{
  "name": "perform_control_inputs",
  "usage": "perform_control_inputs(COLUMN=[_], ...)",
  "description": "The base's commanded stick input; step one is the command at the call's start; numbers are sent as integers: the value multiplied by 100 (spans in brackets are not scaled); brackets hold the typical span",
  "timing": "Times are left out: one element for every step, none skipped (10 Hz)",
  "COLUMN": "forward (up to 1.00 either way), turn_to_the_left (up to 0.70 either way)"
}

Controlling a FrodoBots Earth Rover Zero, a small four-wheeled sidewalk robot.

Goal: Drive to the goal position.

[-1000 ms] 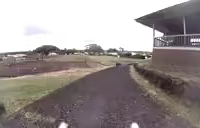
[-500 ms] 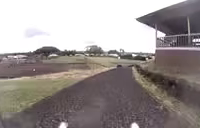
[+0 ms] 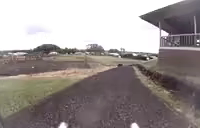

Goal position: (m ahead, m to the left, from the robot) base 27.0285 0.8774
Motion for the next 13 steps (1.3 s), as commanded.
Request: perform_control_inputs(forward=[85, 85, 85, 85, 85, 85, 85, 85, 85, 85, 85, 85, 85], turn_to_the_left=[-27, -27, -17, 0, 0, 0, 0, 0, 0, 0, 0, 0, 0])
